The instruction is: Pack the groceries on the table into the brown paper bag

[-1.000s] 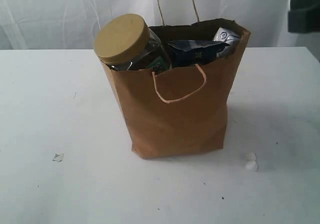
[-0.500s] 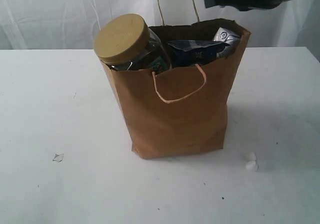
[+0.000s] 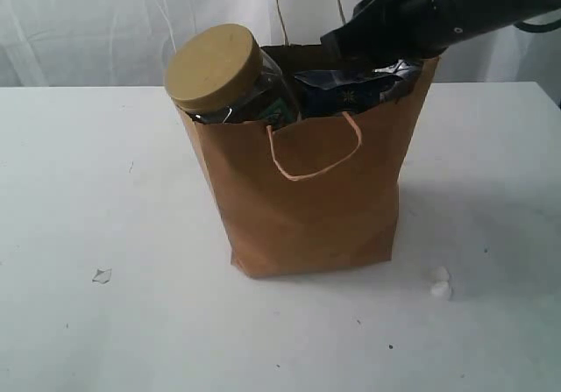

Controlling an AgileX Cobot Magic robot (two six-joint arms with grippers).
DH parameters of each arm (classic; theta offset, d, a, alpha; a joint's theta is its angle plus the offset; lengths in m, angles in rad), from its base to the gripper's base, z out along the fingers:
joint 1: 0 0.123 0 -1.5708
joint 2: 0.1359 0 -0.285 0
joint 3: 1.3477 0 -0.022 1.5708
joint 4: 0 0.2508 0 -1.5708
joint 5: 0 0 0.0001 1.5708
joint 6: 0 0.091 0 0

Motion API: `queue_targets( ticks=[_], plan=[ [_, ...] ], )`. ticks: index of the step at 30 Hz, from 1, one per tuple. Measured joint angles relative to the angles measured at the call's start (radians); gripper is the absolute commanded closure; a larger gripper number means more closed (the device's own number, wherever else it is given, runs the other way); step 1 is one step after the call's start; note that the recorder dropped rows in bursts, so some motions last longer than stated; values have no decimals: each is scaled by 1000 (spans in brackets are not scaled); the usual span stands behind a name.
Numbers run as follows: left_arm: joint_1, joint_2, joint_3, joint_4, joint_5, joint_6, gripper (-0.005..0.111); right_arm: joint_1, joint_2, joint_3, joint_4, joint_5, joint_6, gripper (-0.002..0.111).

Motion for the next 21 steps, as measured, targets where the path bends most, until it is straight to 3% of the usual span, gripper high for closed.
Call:
queue_targets(
  ticks=[8,21],
  plan=[
    [0,0,0,0,0,0,107,0,-33,0,-23,48,0,56],
    [0,0,0,0,0,0,107,0,-379,0,-269,175,149,56]
  ],
)
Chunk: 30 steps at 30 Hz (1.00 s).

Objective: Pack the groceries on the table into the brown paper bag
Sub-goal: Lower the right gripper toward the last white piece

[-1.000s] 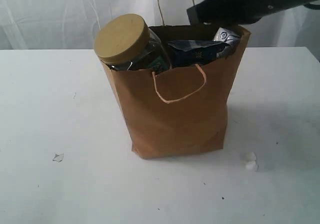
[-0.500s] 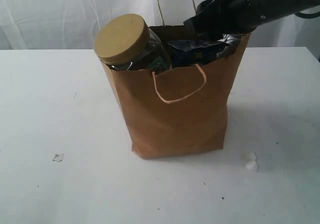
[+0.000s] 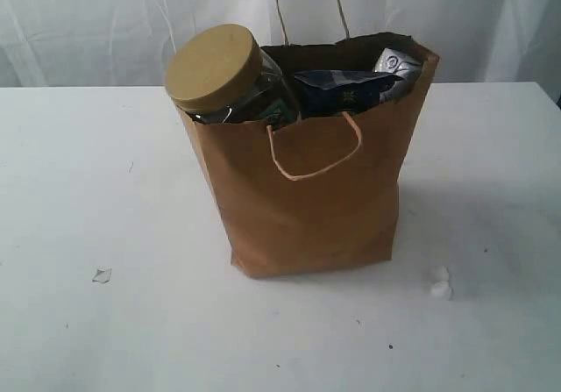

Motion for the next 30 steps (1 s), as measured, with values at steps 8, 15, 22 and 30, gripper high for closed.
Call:
queue_targets(
  ticks=[8,15,22,30],
  plan=[
    [0,0,0,0,0,0,107,0,-196,135,-143,159,138,56],
    [0,0,0,0,0,0,107,0,-372,370,-221,195,290,56],
    [0,0,0,0,0,0,107,0,-382,586,-214,182,349,56],
    [0,0,0,0,0,0,107,0,-266,677,-199,57,383,56]
  ],
)
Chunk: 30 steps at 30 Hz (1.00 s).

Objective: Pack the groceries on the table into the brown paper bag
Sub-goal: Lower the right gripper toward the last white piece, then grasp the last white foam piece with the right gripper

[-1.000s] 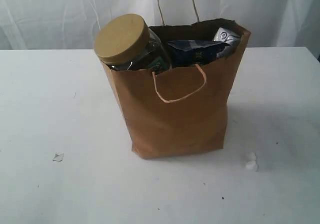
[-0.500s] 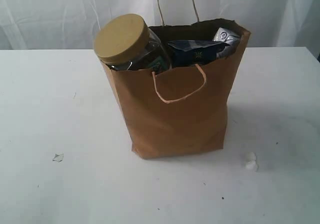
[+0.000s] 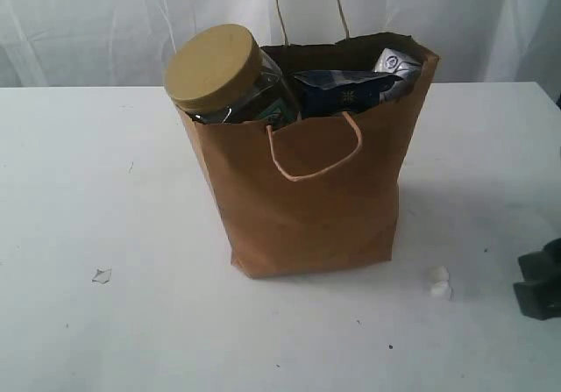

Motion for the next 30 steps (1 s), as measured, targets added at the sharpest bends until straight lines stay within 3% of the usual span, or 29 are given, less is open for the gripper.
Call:
queue_targets(
  ticks=[10,16,20,30],
  plan=[
    [0,0,0,0,0,0,107,-10,136,7,5,-210,60,56],
    [0,0,0,0,0,0,107,-148,227,53,100,-316,67,56],
    [0,0,0,0,0,0,107,-225,327,68,229,-389,-9,56],
    [0,0,0,0,0,0,107,-238,624,38,451,-505,-286,56]
  ],
)
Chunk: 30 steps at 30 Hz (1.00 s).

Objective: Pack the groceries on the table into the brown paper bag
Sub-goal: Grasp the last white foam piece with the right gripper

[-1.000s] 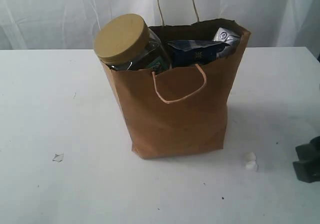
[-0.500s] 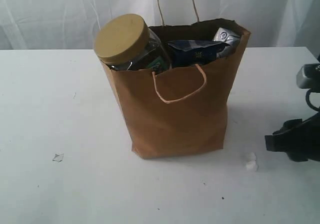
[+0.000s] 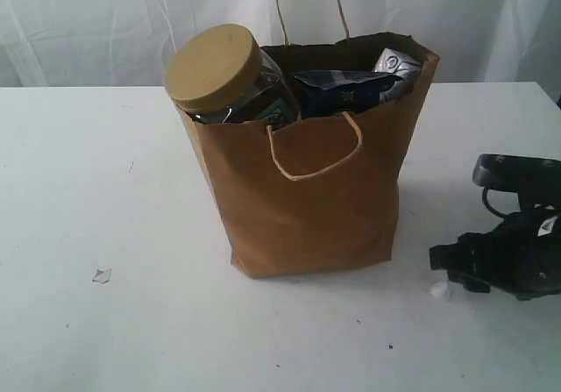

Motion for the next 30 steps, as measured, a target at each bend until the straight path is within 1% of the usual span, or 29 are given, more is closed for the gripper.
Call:
queue_targets(
  ticks=[5,9,30],
  plan=[
    [0,0,0,0,0,0,107,0,96,-51,10,-49,-53,56],
    [0,0,0,0,0,0,107,0,133,-90,14,-55,-63,56],
    [0,0,0,0,0,0,107,0,289,-122,14,-81,-81,57]
  ],
)
